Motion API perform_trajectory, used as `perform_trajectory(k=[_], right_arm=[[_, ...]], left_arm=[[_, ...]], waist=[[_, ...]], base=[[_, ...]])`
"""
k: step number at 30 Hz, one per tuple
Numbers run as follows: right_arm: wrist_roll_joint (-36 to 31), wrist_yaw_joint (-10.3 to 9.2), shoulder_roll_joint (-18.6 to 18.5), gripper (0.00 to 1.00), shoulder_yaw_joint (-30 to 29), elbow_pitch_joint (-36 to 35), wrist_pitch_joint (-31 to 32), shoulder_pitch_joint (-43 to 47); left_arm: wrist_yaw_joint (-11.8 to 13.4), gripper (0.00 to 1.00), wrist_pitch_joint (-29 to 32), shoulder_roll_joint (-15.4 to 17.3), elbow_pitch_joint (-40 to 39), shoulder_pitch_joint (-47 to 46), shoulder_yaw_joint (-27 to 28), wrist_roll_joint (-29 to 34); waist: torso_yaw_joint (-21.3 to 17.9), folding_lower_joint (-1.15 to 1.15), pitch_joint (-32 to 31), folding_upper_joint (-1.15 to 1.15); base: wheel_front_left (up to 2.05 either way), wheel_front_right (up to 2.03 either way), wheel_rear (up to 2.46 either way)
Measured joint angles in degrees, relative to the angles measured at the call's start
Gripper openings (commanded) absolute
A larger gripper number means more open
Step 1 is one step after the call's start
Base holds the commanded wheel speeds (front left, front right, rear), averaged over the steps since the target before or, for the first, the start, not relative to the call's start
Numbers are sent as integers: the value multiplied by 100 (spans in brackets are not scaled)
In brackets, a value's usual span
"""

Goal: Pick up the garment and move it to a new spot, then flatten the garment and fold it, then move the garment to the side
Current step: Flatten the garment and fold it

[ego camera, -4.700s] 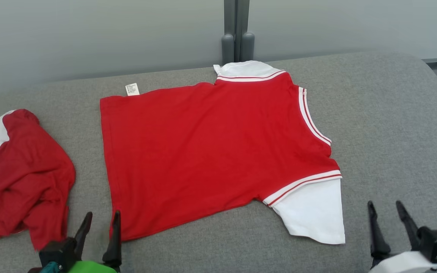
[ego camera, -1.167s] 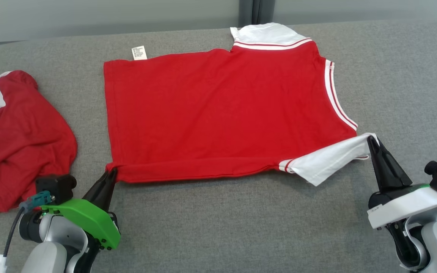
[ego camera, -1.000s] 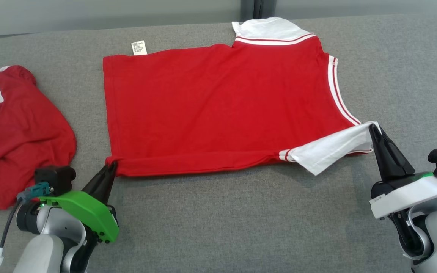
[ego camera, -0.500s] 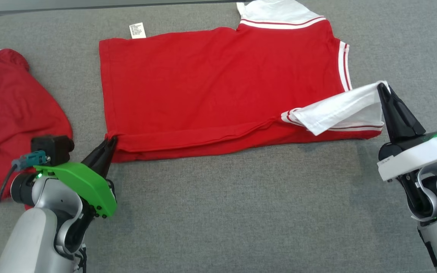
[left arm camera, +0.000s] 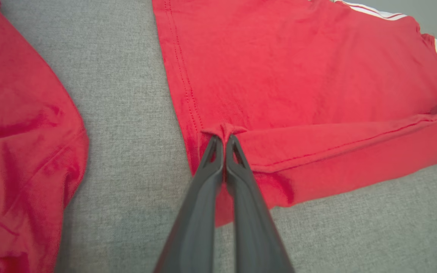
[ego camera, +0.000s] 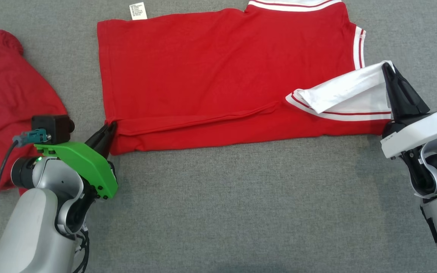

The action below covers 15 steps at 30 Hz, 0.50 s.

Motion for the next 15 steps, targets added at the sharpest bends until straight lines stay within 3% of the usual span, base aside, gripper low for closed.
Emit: perform_trajectory(k=[10, 11, 12, 13, 14, 15], right_arm=[[-10, 0, -51, 0, 167, 402, 78, -313], [-10, 0, -51, 0, 180, 449, 86, -326], [-10, 0, -46, 0, 196, 493, 87, -347], [-5, 0, -26, 27, 186, 546, 86, -374], [-8, 0, -12, 47, 185, 597, 85, -392], [-40, 0, -11, 95, 194, 638, 68, -403]], left_arm=[[54, 0, 109, -133, 381, -179, -49, -67], [54, 3, 108, -166, 409, -192, -45, -79], [54, 34, 108, -203, 435, -219, -43, -118], [54, 47, 104, -237, 457, -244, -37, -157], [55, 100, 93, -259, 477, -266, -24, -177], [69, 100, 91, -261, 511, -292, -9, -177]], waist=[[45, 0, 53, 0], [49, 0, 55, 0], [52, 0, 57, 0], [55, 0, 57, 0], [56, 0, 57, 0], [56, 0, 57, 0]], base=[[0, 0, 0], [0, 0, 0], [0, 0, 0], [0, 0, 0], [0, 0, 0], [0, 0, 0]])
